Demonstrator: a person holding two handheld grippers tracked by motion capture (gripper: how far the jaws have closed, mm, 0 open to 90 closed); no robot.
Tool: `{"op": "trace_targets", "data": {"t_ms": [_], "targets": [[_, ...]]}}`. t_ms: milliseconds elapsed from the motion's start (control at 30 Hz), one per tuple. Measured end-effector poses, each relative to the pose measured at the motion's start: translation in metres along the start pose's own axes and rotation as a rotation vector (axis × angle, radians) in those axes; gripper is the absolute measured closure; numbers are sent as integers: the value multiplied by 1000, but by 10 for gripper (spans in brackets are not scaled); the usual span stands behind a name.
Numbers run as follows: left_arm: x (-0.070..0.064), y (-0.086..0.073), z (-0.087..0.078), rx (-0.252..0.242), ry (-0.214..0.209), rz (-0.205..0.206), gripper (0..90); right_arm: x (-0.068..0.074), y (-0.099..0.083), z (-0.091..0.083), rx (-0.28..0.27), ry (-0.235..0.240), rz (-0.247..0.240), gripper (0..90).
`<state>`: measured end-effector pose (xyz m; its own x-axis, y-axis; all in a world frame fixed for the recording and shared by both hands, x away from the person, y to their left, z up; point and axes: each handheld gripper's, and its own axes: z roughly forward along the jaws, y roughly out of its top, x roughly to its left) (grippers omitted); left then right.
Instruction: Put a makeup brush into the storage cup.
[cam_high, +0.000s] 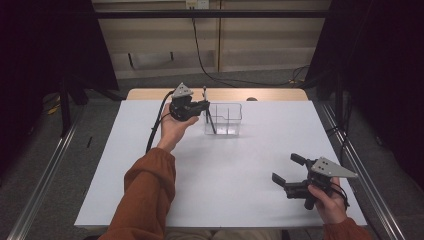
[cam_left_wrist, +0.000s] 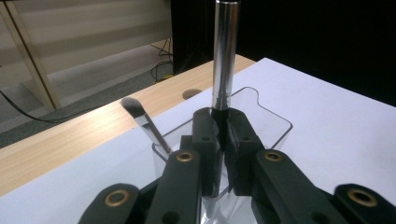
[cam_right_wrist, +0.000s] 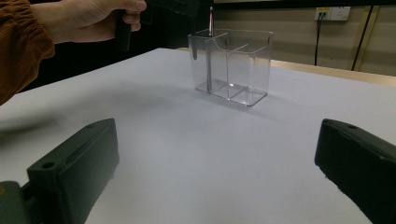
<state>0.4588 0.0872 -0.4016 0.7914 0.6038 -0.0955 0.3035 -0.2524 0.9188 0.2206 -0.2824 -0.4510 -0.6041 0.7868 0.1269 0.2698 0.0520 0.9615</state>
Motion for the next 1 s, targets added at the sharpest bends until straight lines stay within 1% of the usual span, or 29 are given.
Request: {"op": "trace_targets", "data": {"t_ms": [33, 100, 200, 267, 333, 467, 500, 533, 600, 633, 700, 767, 800, 900, 967, 1000], "targets": [[0, -1, 0, 2, 3, -9, 840, 0, 0, 0, 1, -2, 2, 0], [1, -3, 1, -5, -3, -21, 840, 0, 0, 0, -2, -1, 4, 0], [1, -4, 2, 0, -1, -22, 839, 0, 0, 0, 1, -1, 2, 0], [1, -4, 2, -8, 1, -38, 832, 0, 0, 0, 1, -2, 1, 0], [1, -4, 3, -9, 7, -35, 814, 0, 0, 0, 0, -1, 4, 0], [0, -5, 4, -7, 5, -47, 774, 0, 0, 0, 2, -2, -1, 0], [0, -5, 5, -5, 6, -48, 762, 0, 0, 0, 0, -1, 4, 0], [0, -5, 5, -4, 8, -44, 745, 0, 0, 0, -3, -2, 3, 0], [0, -5, 3, -7, 16, -51, 688, 0, 0, 0, -3, -3, 3, 0], [1, -5, 3, -10, 18, -49, 681, 0, 0, 0, -4, -2, 4, 0], [1, -5, 2, -10, 29, -51, 639, 0, 0, 0, -3, -4, 5, 0], [1, -5, 1, -4, 32, -40, 617, 0, 0, 0, -4, -3, 3, 0], [1, -6, 1, -10, 28, -44, 599, 0, 0, 0, -4, -4, 4, 0], [1, -5, 0, -13, 41, -39, 512, 0, 0, 0, -5, -3, 3, 0], [1, -6, -1, -16, 40, -46, 452, 0, 0, 0, -4, -3, 3, 0], [1, -6, -1, -14, 47, -41, 425, 0, 0, 0, -4, -3, 2, 0]]}}
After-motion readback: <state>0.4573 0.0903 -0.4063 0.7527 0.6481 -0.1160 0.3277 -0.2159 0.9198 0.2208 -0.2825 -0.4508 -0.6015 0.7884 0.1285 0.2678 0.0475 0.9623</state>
